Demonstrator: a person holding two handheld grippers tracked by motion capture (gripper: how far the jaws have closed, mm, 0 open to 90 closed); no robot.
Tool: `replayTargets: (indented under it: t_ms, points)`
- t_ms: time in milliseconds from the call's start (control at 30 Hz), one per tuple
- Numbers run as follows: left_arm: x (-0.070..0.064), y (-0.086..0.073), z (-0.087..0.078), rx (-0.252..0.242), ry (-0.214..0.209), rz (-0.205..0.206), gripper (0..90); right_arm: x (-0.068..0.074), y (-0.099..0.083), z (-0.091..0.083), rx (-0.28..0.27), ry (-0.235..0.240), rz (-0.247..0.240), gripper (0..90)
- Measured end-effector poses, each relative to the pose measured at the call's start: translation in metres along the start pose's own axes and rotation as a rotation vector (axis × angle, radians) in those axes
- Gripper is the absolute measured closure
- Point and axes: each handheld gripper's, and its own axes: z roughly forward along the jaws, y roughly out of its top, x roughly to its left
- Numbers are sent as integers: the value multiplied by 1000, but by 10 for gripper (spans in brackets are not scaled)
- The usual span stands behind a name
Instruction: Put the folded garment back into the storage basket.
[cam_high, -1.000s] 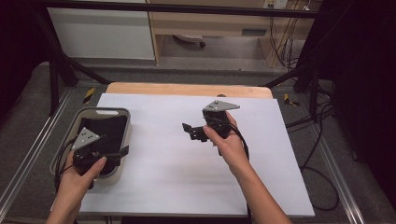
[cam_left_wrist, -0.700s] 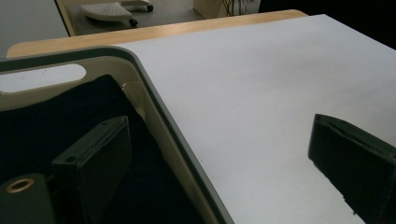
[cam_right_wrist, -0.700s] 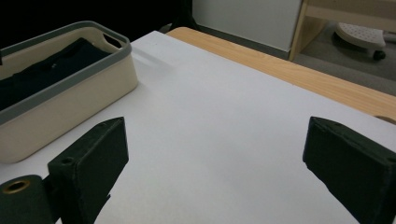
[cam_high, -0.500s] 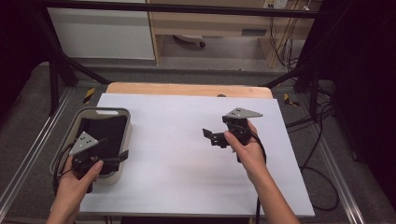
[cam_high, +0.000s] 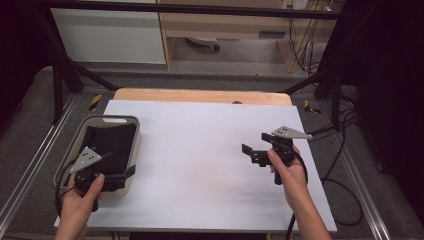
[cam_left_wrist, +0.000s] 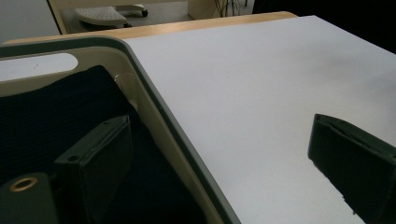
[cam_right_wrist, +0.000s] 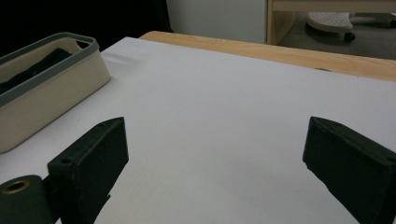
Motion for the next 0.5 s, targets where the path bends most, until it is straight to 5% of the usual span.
replayTargets:
  t_ms: [500]
  points:
    - [-5,-6,5,19,-6,18,70,-25,-40,-24,-30,-50,68,86]
